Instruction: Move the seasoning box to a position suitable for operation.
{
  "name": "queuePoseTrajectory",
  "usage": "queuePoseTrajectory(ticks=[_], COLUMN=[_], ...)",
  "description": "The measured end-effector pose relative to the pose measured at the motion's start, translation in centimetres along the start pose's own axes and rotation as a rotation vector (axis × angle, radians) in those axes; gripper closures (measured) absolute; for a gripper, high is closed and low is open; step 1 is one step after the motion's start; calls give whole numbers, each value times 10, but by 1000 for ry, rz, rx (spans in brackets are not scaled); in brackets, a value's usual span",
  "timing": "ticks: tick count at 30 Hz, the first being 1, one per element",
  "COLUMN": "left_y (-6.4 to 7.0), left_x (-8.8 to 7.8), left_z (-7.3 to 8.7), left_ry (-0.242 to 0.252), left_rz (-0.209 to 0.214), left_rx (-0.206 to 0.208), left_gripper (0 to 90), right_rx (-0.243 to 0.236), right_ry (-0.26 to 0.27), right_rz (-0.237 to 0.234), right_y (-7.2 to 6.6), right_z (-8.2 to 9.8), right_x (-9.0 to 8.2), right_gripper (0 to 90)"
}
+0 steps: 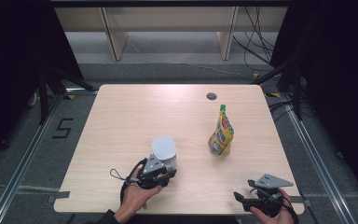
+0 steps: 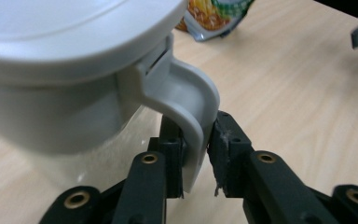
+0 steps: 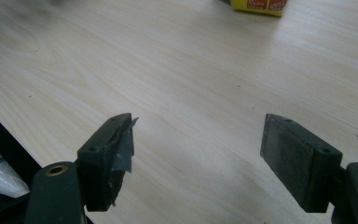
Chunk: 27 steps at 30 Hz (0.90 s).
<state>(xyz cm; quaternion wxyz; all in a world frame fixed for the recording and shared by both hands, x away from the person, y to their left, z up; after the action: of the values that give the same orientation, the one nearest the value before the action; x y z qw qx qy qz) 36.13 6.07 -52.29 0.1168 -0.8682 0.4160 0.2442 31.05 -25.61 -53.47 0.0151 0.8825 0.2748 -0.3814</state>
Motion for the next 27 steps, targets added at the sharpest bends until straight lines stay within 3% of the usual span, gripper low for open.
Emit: queuePoseTrajectory(ticks=[2,3,8,10,13,18,19,21,22,23,24,27], left_y=[-5,-3,-10,-11,-18,-24,-27,-31,-32,-36,-36,-48], left_x=[-9,-12,-26,-29,-35,-43,-45,-50,-51,-54,-55,-62], left_z=[5,8,16,19,22,27,28,30,31,34,34,38], left_ry=[-13,-11,-16,-18,-19,-35,-36,-51,-35,-55,-41,-47], left_rz=[-2,9,10,9,17,8,6,-7,-14,-17,-34,-66], left_rx=[39,6,20,-6,31,1,25,37,6,29,-20,-5], left_gripper=[713,713,696,690,681,668,668,664,663,662,662,659], right_rx=[6,6,-5,-5,8,6,6,1,-3,2,2,7], right_ry=[-10,-10,-8,-8,-6,-15,-15,-20,-17,-19,-19,-16], right_rz=[-9,-9,1,1,-16,-23,-23,-41,-35,-32,-30,-16], right_y=[-1,-1,-2,-1,-2,-2,-2,-3,-2,-3,-2,-2], right_z=[1,1,0,0,1,1,1,1,1,1,1,1], right_x=[1,1,0,0,2,2,2,2,2,1,1,2], right_gripper=[266,266,266,266,266,266,266,265,265,265,265,265])
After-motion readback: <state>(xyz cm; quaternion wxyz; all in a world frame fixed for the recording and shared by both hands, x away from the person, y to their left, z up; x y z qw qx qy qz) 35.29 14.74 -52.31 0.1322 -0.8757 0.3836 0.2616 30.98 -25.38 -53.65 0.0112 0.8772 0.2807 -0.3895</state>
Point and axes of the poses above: each handheld gripper's, and its own axes: x roughly forward along the jaws, z roughly out of its underside, y roughly to its right, the point moved 6 cm from there along x, roughly forward along the jaws, and after that the axes turned 8 degrees about x, right-handed, at the moved point
